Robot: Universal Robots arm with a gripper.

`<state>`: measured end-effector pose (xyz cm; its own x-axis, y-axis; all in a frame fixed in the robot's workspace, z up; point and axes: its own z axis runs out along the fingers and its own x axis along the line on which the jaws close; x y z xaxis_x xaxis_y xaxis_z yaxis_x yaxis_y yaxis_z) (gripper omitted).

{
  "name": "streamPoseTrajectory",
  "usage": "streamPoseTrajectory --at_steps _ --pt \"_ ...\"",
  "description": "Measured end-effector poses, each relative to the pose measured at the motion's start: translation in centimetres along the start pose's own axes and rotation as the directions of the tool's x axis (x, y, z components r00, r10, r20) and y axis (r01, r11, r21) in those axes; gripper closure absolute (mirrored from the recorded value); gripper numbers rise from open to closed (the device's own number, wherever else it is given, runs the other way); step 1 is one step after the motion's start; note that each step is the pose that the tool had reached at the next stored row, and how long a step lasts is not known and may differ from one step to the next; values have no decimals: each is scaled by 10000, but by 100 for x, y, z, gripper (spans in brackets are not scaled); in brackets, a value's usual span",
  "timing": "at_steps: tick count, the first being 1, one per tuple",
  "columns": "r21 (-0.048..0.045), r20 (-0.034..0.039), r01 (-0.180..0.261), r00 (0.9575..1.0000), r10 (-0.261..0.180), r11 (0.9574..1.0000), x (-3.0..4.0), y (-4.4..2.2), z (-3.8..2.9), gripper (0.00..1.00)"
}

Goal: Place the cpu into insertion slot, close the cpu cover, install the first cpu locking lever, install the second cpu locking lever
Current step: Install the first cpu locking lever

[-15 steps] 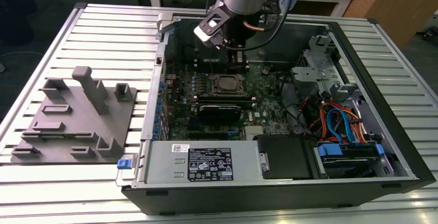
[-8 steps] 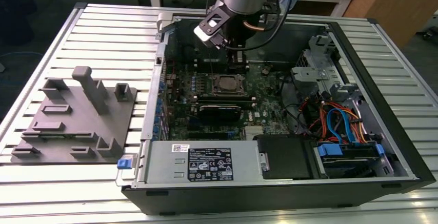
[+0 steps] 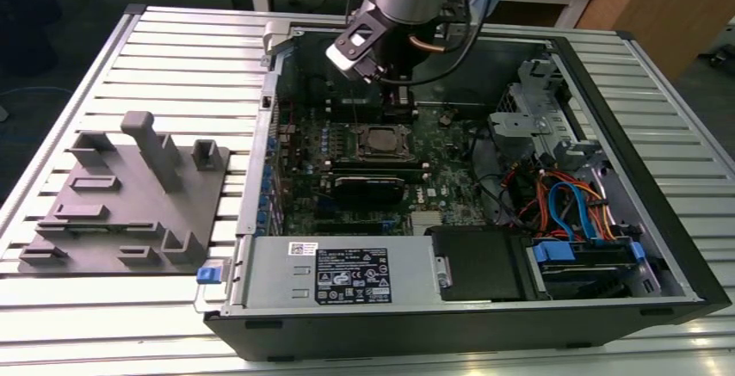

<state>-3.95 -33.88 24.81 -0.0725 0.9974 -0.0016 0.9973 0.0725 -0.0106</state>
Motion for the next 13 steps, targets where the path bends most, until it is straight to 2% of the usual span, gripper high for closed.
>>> streamPoseTrajectory --at_steps 6,13 --pt "-1 8 775 9970 -775 9970 0 0 0 89" --pt "-1 17 1613 9869 -1613 9869 0 0 0 89"
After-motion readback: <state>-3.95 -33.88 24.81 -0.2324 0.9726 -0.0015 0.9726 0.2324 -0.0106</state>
